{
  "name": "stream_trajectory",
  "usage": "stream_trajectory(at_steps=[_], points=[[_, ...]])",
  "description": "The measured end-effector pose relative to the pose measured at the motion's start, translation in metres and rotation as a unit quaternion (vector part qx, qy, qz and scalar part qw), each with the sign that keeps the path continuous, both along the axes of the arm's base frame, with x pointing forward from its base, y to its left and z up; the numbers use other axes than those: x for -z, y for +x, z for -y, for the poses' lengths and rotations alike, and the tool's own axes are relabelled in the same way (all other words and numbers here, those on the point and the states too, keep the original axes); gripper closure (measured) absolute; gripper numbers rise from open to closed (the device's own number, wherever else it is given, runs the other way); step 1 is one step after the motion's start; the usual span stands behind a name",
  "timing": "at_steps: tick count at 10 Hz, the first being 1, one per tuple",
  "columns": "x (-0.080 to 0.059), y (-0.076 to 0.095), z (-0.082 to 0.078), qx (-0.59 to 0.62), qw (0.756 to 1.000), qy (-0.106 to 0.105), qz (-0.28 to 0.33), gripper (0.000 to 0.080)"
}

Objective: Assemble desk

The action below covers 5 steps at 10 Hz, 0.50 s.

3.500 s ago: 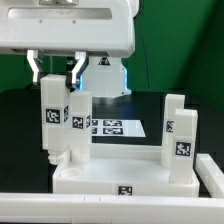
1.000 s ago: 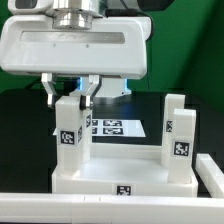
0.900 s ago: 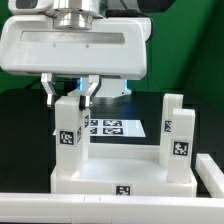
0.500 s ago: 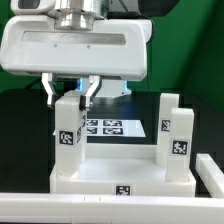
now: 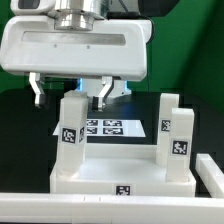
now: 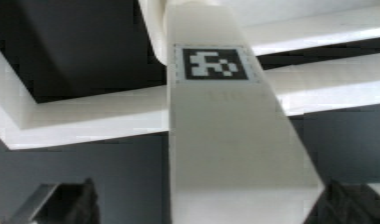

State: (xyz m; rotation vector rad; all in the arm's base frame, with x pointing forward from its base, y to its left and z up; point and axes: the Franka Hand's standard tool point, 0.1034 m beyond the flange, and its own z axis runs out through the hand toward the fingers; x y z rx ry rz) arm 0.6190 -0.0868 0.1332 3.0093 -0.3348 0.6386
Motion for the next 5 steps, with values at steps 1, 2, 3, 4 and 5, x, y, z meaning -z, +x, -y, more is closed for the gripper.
stream_trajectory(at_steps=[1, 2, 3, 4, 5], points=[[-0.0056, 0.0009, 0.0028, 0.002, 1.0, 0.001, 0.003, 0.0153], [-0.01, 0.0013, 0.0036, 0.003, 1.0, 0.003, 0.004, 0.0151], [-0.0136, 0.0015, 0.0043, 0.004, 1.0, 0.005, 0.004, 0.0151], [-0.0119, 0.0012, 0.0042, 0.004, 1.0, 0.004, 0.004, 0.0151], [-0.0115, 0.0011, 0.0041, 0.003, 1.0, 0.004, 0.003, 0.0151]])
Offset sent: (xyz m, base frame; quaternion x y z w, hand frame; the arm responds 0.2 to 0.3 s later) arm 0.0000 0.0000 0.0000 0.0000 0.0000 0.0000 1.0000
